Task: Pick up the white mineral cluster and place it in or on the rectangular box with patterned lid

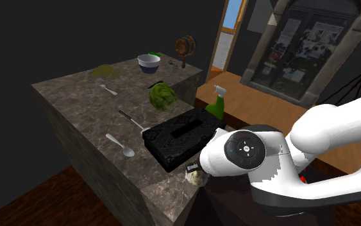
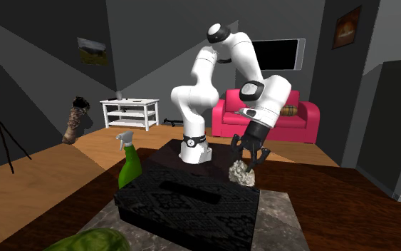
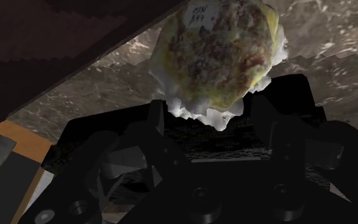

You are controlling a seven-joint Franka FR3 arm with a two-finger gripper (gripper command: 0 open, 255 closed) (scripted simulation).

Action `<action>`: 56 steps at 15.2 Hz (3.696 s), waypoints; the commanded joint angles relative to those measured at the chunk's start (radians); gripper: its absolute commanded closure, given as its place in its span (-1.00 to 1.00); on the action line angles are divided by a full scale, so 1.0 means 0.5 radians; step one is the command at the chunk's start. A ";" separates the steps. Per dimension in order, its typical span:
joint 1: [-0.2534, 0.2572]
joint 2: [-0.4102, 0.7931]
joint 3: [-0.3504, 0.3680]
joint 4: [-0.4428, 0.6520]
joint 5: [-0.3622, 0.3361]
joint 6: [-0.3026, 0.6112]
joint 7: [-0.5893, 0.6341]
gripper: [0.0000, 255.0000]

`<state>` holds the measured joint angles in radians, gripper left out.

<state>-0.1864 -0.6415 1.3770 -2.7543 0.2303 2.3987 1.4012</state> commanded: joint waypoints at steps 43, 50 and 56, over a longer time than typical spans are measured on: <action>-0.325 0.050 -1.162 0.272 -0.594 -0.120 -0.935 1.00; -0.414 0.152 -1.026 0.175 -0.648 0.078 -0.814 1.00; -0.541 0.258 -0.873 0.110 -0.728 0.252 -0.687 1.00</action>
<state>-0.4476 -0.5192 0.9306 -2.6964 -0.1276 2.5131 1.0497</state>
